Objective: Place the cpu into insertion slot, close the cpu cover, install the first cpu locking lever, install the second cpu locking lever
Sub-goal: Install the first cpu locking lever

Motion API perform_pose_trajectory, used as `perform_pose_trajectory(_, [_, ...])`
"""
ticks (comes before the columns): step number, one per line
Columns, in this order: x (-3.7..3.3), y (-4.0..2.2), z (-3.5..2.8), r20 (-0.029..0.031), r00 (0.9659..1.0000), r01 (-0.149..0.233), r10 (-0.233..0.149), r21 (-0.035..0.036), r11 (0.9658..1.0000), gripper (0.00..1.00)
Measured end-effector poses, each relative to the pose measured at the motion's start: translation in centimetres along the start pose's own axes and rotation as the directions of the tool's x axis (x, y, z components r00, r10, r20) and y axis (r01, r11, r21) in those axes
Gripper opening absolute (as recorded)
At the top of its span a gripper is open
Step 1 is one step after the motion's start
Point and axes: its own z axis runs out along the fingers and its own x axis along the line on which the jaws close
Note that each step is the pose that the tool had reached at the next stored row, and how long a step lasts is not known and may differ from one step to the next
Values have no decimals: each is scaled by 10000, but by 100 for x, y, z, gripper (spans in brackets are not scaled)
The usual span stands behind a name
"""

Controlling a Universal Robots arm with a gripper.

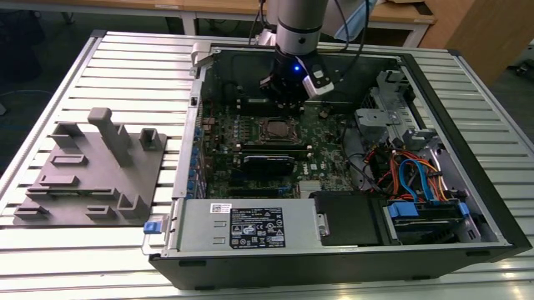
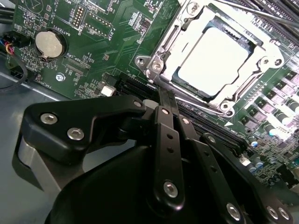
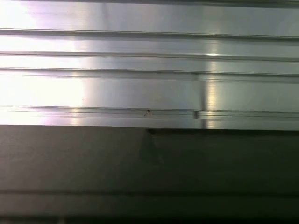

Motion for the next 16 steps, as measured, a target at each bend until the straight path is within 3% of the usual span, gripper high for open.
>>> perform_pose_trajectory(16, [0,-10,11,4,9998,-223,223,4,9998,11])
